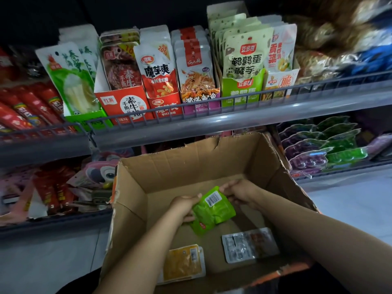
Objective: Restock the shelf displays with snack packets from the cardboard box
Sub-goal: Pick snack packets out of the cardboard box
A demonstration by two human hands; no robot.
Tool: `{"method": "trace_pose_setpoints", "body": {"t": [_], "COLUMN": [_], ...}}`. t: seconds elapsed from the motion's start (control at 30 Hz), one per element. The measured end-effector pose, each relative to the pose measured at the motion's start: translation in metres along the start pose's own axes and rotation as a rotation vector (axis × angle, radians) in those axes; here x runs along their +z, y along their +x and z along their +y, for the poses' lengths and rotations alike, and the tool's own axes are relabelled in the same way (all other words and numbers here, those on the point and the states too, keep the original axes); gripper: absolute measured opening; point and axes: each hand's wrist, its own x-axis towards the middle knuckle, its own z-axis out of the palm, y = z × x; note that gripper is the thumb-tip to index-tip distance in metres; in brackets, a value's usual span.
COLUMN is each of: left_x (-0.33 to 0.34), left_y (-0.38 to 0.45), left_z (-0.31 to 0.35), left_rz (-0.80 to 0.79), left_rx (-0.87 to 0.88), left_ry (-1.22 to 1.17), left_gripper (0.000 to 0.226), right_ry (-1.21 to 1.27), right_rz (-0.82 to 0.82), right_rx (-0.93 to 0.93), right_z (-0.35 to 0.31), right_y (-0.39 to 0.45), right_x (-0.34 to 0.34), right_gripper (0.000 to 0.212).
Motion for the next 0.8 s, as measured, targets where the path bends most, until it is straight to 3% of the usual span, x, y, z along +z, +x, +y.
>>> {"method": "trace_pose_setpoints", "body": {"t": [0.2, 0.33, 0.4, 0.5, 0.63, 0.8], "left_x": [-0.013, -0.022, -0.026, -0.03, -0.031, -0.031], "left_y": [-0.035, -0.06, -0.076, -0.099, -0.128, -0.155], "left_z": [0.032, 0.044, 0.049, 0.055, 0.064, 0.082], "left_rz": [-0.056, 0.005, 0.013, 0.064, 0.077, 0.123], "left_rx": [0.036, 0.207, 0.271, 0.346, 0.51, 0.746], "left_ry": [-0.156, -0.295, -0.401, -0.484, -0.421, -0.158], "left_gripper": [0.026, 0.013, 0.005, 0.014, 0.018, 0.018], "right_ry": [-0.078, -0.286, -0.418, -0.504, -0.496, -0.224], "right_rz": [0.048, 0.024, 0.029, 0.047, 0.178, 0.289], "right_rx": [-0.307, -0.518, -0.605, -0.736, -0.815, -0.744], "right_z": [-0.038, -0.057, -0.064, -0.071, -0.079, -0.093], "right_y": [-0.045, -0.08, -0.095, -0.116, -0.128, -0.129], "right_x": [-0.008, -0.016, -0.021, -0.025, -0.03, -0.036], "right_gripper": [0.027, 0.008, 0.01, 0.01, 0.03, 0.046]}}
